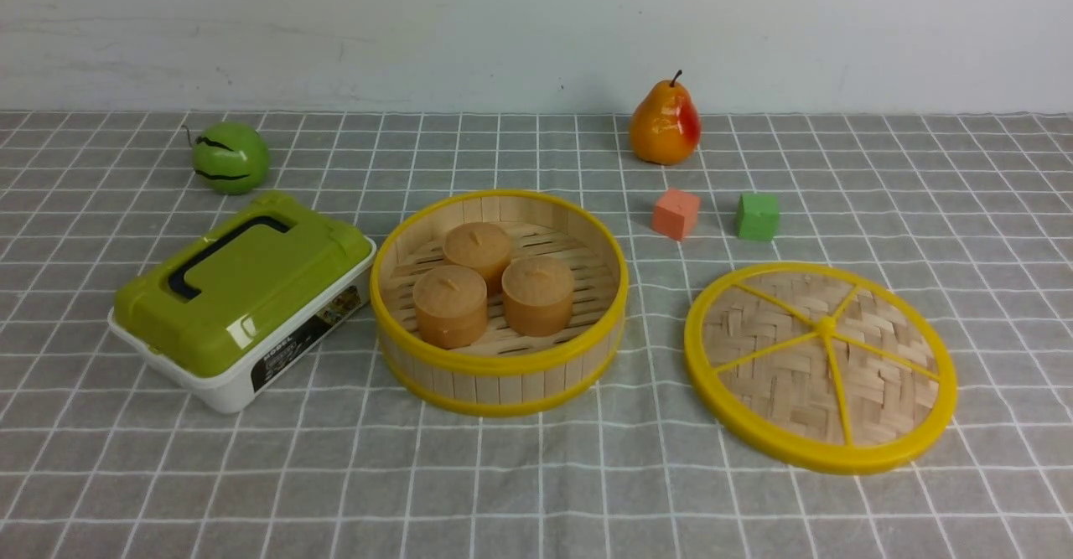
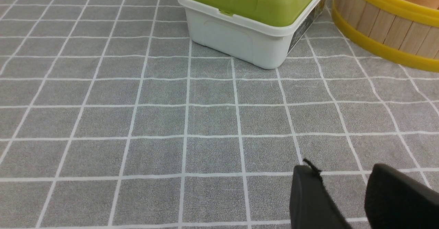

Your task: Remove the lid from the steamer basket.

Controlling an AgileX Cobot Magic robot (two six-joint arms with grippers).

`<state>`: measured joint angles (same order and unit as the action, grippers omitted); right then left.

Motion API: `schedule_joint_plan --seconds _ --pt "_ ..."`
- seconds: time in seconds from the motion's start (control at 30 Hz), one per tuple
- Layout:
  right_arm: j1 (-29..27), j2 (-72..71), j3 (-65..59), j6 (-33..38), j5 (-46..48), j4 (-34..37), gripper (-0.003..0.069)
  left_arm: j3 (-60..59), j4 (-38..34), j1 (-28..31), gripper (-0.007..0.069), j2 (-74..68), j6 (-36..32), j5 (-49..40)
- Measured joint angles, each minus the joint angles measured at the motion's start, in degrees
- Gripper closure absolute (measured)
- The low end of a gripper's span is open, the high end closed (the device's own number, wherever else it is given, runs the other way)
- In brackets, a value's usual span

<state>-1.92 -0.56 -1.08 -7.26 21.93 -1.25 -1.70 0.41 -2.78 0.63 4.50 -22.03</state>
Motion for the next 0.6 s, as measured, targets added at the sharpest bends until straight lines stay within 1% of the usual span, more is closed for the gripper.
schedule_joint_plan --seconds 0.6 --pt "0.0 0.0 0.0 0.0 0.0 0.2 0.0571 0.0 0.0 0.0 0.0386 0.0 0.0 0.0"
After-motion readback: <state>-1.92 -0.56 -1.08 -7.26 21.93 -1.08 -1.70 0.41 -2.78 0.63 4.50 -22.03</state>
